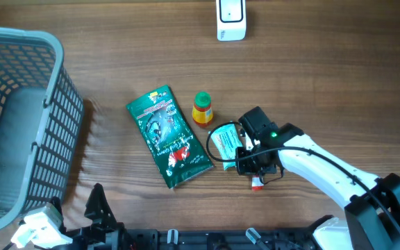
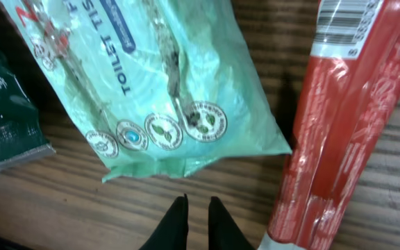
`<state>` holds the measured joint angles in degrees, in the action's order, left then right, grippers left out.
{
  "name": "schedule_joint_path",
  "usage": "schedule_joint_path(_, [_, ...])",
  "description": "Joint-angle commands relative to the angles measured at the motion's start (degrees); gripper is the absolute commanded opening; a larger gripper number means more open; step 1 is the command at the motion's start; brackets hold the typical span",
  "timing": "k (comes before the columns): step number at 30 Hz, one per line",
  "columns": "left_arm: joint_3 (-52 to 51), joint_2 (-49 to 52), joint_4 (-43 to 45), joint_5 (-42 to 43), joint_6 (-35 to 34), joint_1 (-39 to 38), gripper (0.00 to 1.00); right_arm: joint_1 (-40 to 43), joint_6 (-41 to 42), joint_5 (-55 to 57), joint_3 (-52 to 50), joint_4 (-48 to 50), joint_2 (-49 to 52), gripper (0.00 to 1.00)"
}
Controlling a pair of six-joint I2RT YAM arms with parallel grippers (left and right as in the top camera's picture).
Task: Scan the item barcode
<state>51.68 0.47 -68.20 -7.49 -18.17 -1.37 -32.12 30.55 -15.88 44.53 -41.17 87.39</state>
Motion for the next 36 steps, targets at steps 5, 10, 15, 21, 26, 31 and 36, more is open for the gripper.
schedule_joint_path(5, [-0.04,-0.11,0.04,-0.09,-0.33,0.37,1.00,1.88,7.61,12.96,5.51,-4.37,-0.83,0.53])
schedule_joint_path(10, [-0.04,-0.11,0.04,-0.09,-0.33,0.37,1.00,6.08,9.99,16.55,3.48,-2.91,-0.20,0.50])
schedule_joint_path(15, [-0.04,-0.11,0.04,-0.09,-0.33,0.37,1.00,6.16,6.01,13.29,1.33,1.29,2.43,0.45])
schedule_joint_path(21, [-0.04,-0.11,0.04,-0.09,-0.33,0.37,1.00,6.16,5.55,11.74,-1.99,-0.37,5.42,0.44])
schedule_joint_path(26, [-0.04,-0.11,0.04,-0.09,-0.33,0.37,1.00,6.16,5.46,6.82,-2.95,3.43,5.99,0.42])
schedule_joint_path(31, [-0.04,-0.11,0.04,-0.09,-0.33,0.37,1.00,5.55,5.57,6.01,-3.04,3.93,6.01,0.05])
schedule_joint_path(36, [-0.04,-0.11,0.04,-0.09,-0.33,0.37,1.00,5.86,5.66,5.55,-0.79,5.73,2.43,0.04])
